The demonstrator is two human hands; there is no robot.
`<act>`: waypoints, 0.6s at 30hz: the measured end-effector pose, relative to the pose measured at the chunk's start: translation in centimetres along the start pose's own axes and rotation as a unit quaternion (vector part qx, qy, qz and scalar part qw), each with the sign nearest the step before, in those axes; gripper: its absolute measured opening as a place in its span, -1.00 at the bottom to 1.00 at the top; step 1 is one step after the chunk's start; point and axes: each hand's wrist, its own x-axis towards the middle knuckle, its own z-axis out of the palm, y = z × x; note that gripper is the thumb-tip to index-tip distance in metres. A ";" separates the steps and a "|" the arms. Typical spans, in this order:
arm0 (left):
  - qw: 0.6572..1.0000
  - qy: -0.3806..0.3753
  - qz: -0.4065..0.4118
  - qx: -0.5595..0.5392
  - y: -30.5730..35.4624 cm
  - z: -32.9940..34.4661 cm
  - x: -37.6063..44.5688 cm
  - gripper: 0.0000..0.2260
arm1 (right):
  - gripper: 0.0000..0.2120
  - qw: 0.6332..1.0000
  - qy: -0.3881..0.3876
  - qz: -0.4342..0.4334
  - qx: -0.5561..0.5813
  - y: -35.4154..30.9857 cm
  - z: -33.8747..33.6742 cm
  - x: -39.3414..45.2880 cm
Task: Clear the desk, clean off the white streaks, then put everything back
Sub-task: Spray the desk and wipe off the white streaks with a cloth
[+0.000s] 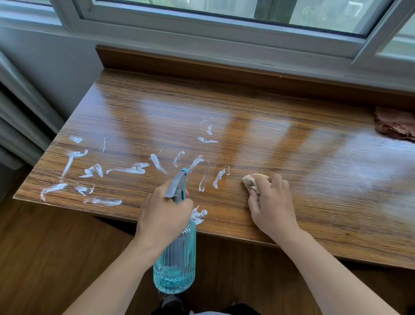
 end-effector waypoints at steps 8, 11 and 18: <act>0.999 -0.032 -0.008 0.035 0.7 -0.8 1.1 -0.90 | -0.69 1.000 0.006 -0.005 -0.021 0.1 0.0 0.2; 0.998 -0.041 -0.002 0.054 0.9 -0.7 1.4 -0.92 | -0.69 1.000 0.006 -0.002 -0.017 0.0 0.1 0.2; 0.997 -0.067 -0.011 0.046 1.8 -1.2 2.1 -0.84 | -0.67 1.000 0.001 0.013 -0.016 -0.3 -0.1 0.3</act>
